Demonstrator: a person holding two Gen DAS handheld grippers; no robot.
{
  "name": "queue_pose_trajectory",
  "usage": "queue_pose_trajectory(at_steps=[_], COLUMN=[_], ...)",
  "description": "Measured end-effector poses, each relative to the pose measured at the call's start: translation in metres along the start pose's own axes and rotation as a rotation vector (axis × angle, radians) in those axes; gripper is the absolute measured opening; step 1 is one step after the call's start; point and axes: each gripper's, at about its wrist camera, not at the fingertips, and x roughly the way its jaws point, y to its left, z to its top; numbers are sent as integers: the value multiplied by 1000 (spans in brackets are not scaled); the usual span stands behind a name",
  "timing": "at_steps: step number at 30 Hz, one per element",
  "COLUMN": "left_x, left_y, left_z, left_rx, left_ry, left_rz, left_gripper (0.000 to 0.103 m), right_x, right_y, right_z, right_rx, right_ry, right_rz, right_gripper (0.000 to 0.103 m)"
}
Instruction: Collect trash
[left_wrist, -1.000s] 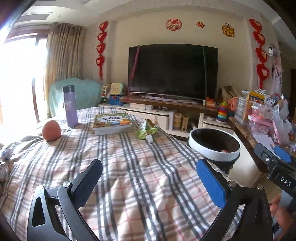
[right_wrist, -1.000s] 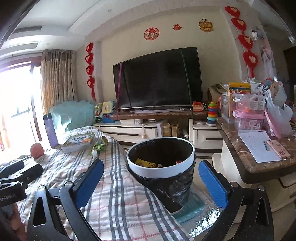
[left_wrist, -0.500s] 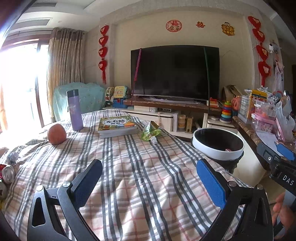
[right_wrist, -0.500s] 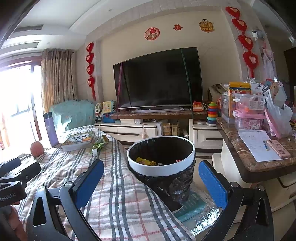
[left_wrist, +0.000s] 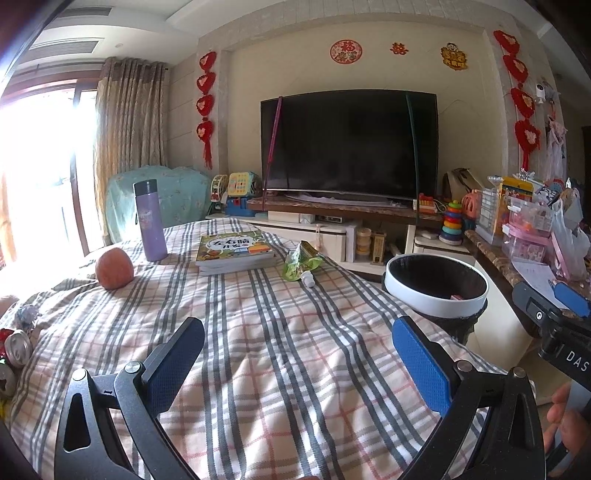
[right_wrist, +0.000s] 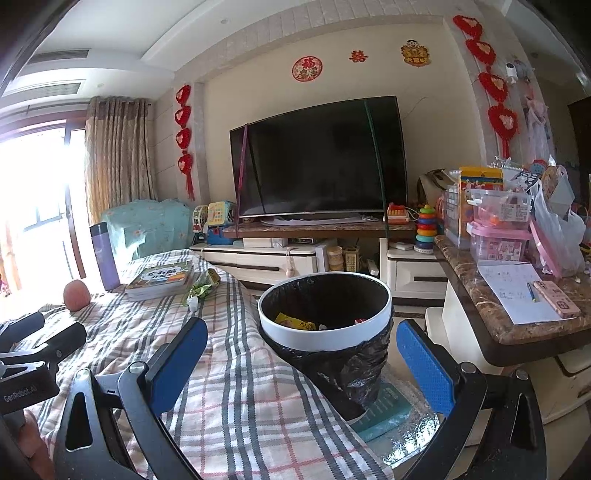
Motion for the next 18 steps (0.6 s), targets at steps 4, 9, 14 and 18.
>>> queue_pose_trajectory(at_steps=[4,9,14,18], left_x=[0,-1,-2,-1], left_y=[0,1,0,0], left_z=[-1,-2,-4,-4], left_rx=[-2,5,8,8], left_ry=[-4,-15,-17,-13], left_rz=[0,3,3,2], left_gripper=[102,102,102,102], right_x=[0,-1,-1,-1], right_y=[1,1,1,1], right_z=[0,0,1,1], right_rx=[-4,-3,-2,-1], right_ry=[3,1,5,4], right_rz=[2,4,6,5], right_gripper=[103,103,103,103])
